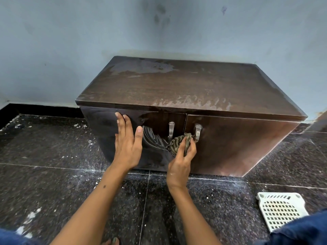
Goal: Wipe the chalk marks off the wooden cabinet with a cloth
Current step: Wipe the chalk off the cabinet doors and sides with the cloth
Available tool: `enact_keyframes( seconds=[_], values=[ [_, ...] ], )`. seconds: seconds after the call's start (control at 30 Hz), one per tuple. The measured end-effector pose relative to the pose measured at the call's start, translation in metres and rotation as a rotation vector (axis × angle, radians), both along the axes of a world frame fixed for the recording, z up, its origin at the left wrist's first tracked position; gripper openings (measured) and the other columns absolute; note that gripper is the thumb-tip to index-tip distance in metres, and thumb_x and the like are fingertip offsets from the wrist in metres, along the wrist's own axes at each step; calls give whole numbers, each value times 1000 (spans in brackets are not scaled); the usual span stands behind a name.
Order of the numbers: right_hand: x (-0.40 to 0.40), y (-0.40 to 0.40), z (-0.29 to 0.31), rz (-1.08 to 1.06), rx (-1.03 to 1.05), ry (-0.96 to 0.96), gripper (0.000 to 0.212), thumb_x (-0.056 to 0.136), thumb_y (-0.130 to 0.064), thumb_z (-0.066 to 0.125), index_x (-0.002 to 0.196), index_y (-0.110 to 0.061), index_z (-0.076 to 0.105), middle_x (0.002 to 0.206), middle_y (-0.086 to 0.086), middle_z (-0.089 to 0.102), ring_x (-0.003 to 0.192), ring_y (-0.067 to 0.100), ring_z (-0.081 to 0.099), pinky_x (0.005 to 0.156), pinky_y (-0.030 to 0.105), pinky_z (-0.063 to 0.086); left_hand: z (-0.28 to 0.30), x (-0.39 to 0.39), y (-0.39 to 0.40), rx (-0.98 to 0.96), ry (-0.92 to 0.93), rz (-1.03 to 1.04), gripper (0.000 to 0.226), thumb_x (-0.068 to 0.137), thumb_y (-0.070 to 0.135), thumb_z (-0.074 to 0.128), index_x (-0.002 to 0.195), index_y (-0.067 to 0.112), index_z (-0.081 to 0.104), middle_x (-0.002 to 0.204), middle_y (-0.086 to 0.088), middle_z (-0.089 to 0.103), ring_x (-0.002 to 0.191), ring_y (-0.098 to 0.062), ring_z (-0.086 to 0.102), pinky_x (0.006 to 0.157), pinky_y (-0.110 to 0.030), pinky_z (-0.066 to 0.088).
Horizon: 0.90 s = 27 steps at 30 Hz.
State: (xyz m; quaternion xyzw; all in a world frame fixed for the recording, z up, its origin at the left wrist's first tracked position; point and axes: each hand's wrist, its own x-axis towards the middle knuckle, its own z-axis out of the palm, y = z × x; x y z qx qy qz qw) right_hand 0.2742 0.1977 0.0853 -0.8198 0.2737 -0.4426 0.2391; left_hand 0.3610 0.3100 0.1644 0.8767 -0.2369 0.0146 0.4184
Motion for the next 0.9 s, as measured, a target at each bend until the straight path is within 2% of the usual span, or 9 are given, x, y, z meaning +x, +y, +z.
enact_keyframes(
  seconds=[0.1,0.17,0.37,0.47,0.57,0.67,0.77,0.83,0.9],
  values=[
    [5,10,15,-15,169,-84,77,74,26,48,144,1,28,148,20,15,135,9,15,110,19,29,2,0,1,10,14,1,91,78,70,2,150,15,-7,147,13,-35,144,-11,-12,116,-49,-2],
    [11,14,31,-17,247,-166,77,73,28,42,144,2,27,146,22,17,138,13,9,111,8,11,3,0,2,9,24,-6,89,79,69,3,150,15,-7,148,13,-35,144,-11,-12,116,-49,-2],
    [16,2,28,-2,33,-156,67,74,29,45,137,12,33,140,17,20,135,26,26,116,16,11,2,0,3,13,23,-10,93,77,72,2,149,14,-8,149,11,-34,144,-11,-12,115,-48,-2],
    [6,0,10,25,24,-44,63,79,23,49,139,8,34,144,12,17,136,16,25,116,23,17,2,-1,2,10,20,-5,88,82,69,5,150,14,-8,149,11,-34,144,-12,-12,115,-49,-2],
    [-16,9,-8,89,369,106,60,87,7,51,143,-1,32,149,2,21,130,8,30,110,26,30,2,-1,1,14,24,-13,82,87,64,7,149,14,-9,148,12,-36,144,-12,-12,116,-50,-2],
    [-36,3,-31,-278,879,144,41,87,2,53,128,5,49,130,17,50,115,30,51,93,33,42,3,-2,1,15,18,-21,82,87,64,6,149,13,-10,148,10,-36,144,-13,-13,115,-51,-2],
    [-53,-15,-23,-638,1398,-4,28,95,-3,46,119,9,52,112,12,56,104,31,56,72,32,41,5,-4,-2,12,21,-13,80,88,60,9,149,12,-11,149,8,-36,144,-13,-15,116,-51,-2],
    [-51,-26,-3,-722,1564,-285,31,98,-4,39,128,1,47,123,10,54,109,30,54,79,27,38,7,-5,-4,10,36,-1,80,87,58,10,148,12,-12,149,7,-36,144,-14,-16,116,-51,-1],
    [-41,-35,22,-688,1471,-502,36,95,0,42,130,-8,45,126,7,55,107,26,57,90,29,46,7,-6,-7,2,45,11,80,89,59,10,148,11,-13,149,5,-36,144,-15,-16,116,-52,1]
  ],
)
